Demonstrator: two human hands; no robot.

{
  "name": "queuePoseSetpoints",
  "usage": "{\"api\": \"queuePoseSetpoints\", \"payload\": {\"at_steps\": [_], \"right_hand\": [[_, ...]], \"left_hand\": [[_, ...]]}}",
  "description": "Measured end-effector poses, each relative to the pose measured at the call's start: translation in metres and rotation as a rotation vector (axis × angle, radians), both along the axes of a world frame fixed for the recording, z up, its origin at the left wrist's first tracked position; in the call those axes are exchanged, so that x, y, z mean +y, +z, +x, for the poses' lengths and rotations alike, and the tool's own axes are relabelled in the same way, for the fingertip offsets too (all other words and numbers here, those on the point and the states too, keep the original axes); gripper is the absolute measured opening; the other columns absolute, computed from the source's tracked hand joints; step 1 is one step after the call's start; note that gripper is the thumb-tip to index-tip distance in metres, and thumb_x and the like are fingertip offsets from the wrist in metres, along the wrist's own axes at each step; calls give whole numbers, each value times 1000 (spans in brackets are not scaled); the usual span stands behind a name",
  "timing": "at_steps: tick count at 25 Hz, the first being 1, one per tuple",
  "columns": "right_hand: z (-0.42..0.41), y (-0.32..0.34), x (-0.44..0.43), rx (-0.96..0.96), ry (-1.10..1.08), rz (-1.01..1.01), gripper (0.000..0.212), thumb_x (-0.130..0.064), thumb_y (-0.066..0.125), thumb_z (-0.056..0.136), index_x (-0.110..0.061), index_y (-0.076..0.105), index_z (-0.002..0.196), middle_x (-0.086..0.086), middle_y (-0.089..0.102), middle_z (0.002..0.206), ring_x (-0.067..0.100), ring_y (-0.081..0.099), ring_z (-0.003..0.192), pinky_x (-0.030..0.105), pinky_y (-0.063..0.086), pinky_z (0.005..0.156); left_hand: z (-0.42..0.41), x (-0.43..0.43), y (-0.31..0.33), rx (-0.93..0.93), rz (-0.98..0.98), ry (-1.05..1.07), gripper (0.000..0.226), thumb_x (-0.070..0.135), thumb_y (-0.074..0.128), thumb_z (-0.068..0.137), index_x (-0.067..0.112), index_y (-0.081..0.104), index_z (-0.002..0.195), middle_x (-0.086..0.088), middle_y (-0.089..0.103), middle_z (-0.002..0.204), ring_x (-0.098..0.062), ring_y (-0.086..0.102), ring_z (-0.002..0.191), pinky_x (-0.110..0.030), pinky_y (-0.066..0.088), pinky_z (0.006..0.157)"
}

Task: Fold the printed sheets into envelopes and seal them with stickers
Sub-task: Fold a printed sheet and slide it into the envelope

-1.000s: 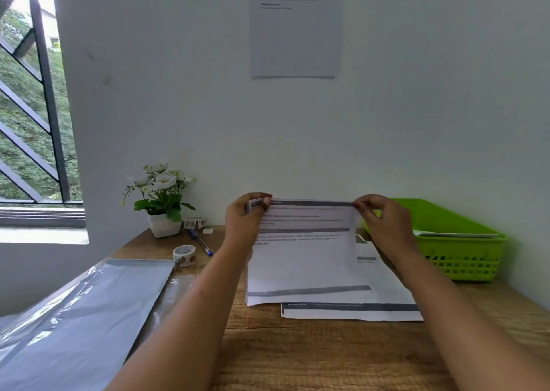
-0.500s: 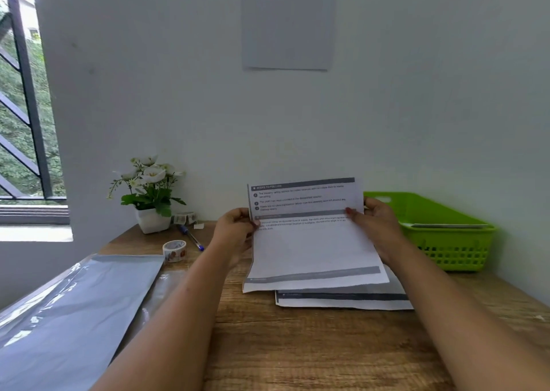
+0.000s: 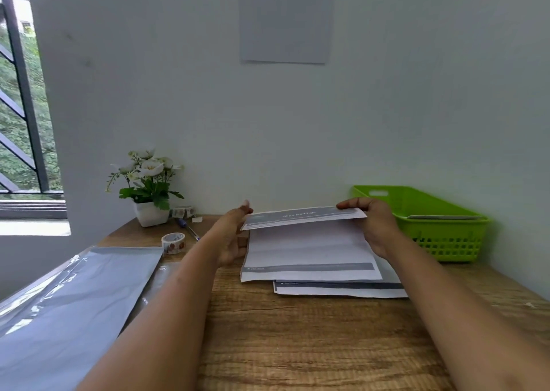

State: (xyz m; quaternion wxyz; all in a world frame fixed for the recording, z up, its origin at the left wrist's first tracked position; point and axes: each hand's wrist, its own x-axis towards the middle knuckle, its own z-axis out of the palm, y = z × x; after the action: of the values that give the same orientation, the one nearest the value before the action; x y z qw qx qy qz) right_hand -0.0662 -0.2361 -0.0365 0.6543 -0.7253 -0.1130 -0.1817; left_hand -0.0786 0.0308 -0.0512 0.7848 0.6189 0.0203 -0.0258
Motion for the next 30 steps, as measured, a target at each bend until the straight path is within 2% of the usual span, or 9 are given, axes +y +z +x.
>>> {"api": "queuePoseSetpoints", "payload": {"at_steps": [5, 9, 11, 14, 16, 21, 25, 28, 30], "right_hand": [[-2, 4, 6, 40, -42, 28, 33, 15, 48, 85, -10, 69, 87, 5, 65, 83, 22, 59, 76, 25, 47, 59], [-8, 15, 3, 313, 90, 233, 20, -25, 51, 97, -19, 58, 114, 5, 63, 102, 22, 59, 80, 34, 50, 67], [-9, 12, 0, 372, 142, 36, 38, -26, 62, 90, -24, 51, 127, 4, 61, 111, 24, 60, 96, 42, 52, 78], [-7, 4, 2, 376, 153, -129, 74, 4, 68, 80, -33, 39, 137, 7, 57, 122, 28, 59, 109, 49, 50, 88], [-7, 4, 3, 366, 131, -108, 74, 14, 63, 78, -31, 43, 132, 9, 60, 117, 26, 61, 104, 48, 50, 88], [-11, 7, 5, 326, 81, -50, 38, 16, 53, 83, -15, 59, 104, 8, 64, 99, 23, 60, 92, 32, 49, 64], [-10, 6, 5, 260, 74, -18, 28, 12, 54, 86, -15, 61, 82, 4, 61, 85, 16, 57, 80, 32, 49, 60], [-9, 3, 9, 199, 74, 9, 28, 12, 55, 85, -11, 64, 73, 6, 63, 83, 17, 59, 78, 31, 50, 63], [-6, 2, 11, 153, 10, 18, 34, 17, 51, 82, -10, 66, 69, 8, 63, 95, 17, 59, 83, 31, 46, 67]], "left_hand": [[-1, -1, -1, 0, 110, -37, 46, -5, 61, 86, 9, 49, 129, -11, 63, 109, -25, 63, 93, -37, 55, 70], [0, 1, -1, -41, 118, 66, 34, -9, 57, 87, 3, 54, 119, -14, 65, 99, -26, 64, 86, -38, 54, 68], [1, 1, -1, -74, 85, 110, 26, -8, 56, 88, 5, 57, 110, -15, 66, 98, -28, 64, 82, -40, 54, 67], [1, 1, -2, -114, 36, 166, 14, -4, 54, 91, 10, 56, 93, -13, 65, 92, -26, 63, 77, -40, 54, 65], [1, 3, -2, -127, 14, 168, 13, 1, 52, 94, 12, 55, 88, -12, 64, 92, -26, 62, 77, -42, 55, 70], [-1, 2, -1, -29, 60, 185, 16, 14, 41, 101, 15, 55, 93, -13, 61, 102, -25, 60, 80, -40, 54, 68], [-2, 3, 1, 82, -42, 202, 41, 40, 40, 100, 10, 56, 123, -10, 60, 123, -29, 56, 117, -38, 53, 75], [1, 7, 1, 78, 5, 200, 52, 51, 41, 96, 7, 59, 118, -8, 65, 105, -25, 60, 93, -34, 49, 69], [2, 6, 2, 73, 28, 160, 44, 49, 48, 94, 9, 60, 106, -7, 66, 106, -27, 59, 94, -36, 50, 70]]}}
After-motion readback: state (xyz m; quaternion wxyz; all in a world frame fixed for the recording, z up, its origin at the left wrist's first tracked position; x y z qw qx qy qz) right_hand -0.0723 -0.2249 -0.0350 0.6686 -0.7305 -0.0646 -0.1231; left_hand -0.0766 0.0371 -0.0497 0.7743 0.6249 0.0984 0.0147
